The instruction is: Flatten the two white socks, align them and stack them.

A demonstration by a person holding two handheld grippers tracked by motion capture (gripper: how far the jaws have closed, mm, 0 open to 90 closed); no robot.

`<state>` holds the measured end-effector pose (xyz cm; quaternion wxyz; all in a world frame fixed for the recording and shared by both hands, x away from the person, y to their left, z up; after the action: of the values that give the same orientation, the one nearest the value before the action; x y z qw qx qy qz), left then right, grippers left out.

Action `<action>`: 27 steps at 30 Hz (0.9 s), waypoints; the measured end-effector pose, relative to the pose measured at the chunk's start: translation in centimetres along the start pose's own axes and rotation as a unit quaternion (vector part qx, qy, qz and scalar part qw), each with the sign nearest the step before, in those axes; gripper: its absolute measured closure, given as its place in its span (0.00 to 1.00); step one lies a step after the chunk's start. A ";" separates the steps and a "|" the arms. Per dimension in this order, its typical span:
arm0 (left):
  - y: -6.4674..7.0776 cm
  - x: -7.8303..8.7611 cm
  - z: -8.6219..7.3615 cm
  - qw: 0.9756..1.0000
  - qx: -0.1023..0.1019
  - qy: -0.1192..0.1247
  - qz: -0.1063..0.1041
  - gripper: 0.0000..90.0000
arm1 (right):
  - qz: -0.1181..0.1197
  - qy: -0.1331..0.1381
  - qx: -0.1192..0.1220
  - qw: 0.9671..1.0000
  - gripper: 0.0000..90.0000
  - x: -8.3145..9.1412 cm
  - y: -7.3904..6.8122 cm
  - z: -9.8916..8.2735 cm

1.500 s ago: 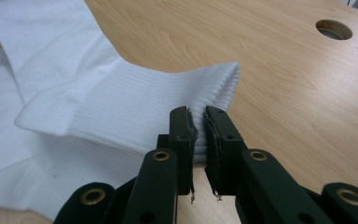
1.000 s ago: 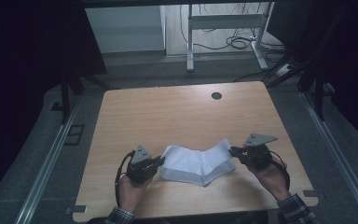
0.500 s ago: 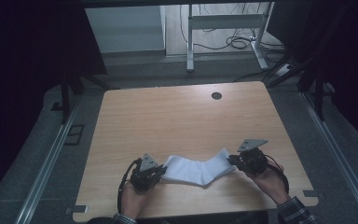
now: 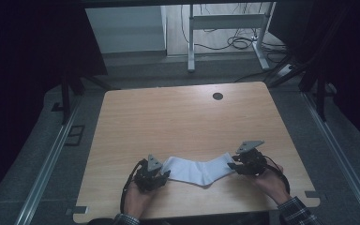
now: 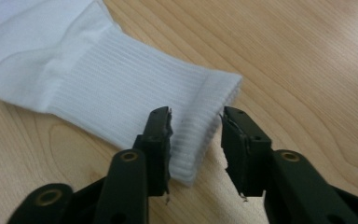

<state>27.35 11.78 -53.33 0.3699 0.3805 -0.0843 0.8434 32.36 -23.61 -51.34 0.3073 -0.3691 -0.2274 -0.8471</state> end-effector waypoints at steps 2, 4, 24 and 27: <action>-0.3 0.0 0.1 1.000 0.007 0.005 0.002 0.53 | -0.003 0.003 -0.001 1.000 0.59 -0.1 0.1 0.0; -0.5 0.0 0.1 1.000 0.013 0.010 0.002 0.47 | -0.004 0.012 -0.002 1.000 0.53 -0.1 0.2 0.1; -1.0 1.5 2.4 0.998 0.021 0.050 -0.037 0.22 | 0.003 0.044 -0.017 0.999 0.23 0.1 0.9 1.1; -1.3 1.9 2.4 0.998 0.023 0.056 -0.031 0.20 | -0.004 0.055 -0.017 0.998 0.21 0.5 1.3 1.3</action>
<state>28.78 12.82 -50.49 0.3908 0.3433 -0.0320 0.8534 33.60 -23.88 -49.97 0.3095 -0.3264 -0.1976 -0.8710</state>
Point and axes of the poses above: each handheld gripper's, and its own axes: x roughly backward along the jaws, z roughly out of its top, y roughly to its right, the point moved 1 cm from there along -x, roughly forward along the jaws, and after that the axes turned 10 degrees about -z, right-handed, at the moved point
